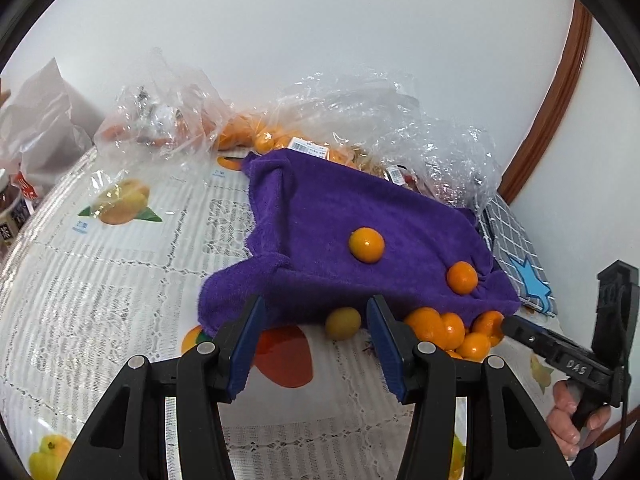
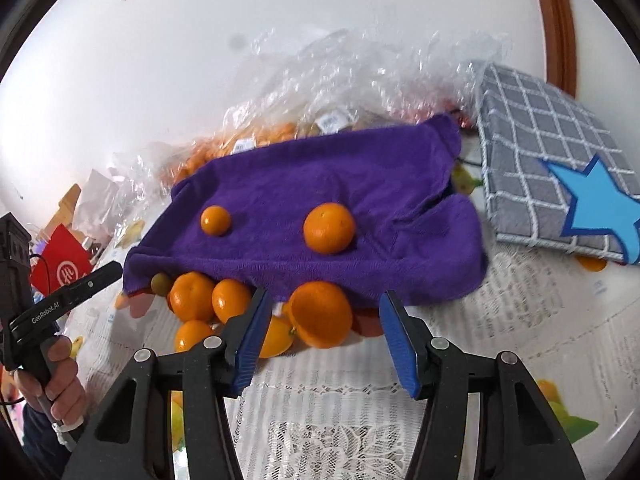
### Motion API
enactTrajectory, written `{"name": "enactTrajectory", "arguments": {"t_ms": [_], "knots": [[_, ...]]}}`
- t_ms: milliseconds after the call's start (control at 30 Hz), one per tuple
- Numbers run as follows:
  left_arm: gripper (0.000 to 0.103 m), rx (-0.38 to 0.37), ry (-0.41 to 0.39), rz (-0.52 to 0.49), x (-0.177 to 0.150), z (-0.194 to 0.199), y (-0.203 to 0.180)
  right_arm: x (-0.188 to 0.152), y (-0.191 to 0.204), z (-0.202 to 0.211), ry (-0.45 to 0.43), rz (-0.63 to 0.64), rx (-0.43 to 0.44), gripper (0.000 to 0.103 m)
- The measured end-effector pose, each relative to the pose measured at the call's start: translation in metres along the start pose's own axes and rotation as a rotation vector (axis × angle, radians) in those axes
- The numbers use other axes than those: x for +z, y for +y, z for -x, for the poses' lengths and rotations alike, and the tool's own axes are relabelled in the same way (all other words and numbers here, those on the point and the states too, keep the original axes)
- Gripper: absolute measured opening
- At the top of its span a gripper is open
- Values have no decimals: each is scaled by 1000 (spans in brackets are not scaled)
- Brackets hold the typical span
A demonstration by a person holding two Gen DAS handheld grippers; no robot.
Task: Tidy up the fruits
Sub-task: 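Grasp another large orange with the right tool while the left tool grasps a yellow-green fruit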
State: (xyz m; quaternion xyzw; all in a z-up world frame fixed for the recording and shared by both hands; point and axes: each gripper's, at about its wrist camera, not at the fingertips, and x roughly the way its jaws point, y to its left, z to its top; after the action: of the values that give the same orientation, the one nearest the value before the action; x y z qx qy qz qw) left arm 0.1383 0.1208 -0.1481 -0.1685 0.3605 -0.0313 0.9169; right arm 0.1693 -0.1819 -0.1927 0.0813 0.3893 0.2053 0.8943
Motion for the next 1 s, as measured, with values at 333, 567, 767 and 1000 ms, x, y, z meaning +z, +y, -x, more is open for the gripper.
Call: {"name": "enactTrajectory", "arguments": {"t_ms": [333,567,767,1000], "knots": [[51,9,5,-13,0,-1,-3,3,8,-23,63,18,-19,56],[51,2,18,-10,0,-5,-4,0,2,-27,81,-6,-20,39],[51,5,13,-33,-1,-6,-8,-3,8,-26,67,34,-53,39],[54,-1,28,-38,-1,-10,-9,-1,2,-29,75,4,-30,39]]}}
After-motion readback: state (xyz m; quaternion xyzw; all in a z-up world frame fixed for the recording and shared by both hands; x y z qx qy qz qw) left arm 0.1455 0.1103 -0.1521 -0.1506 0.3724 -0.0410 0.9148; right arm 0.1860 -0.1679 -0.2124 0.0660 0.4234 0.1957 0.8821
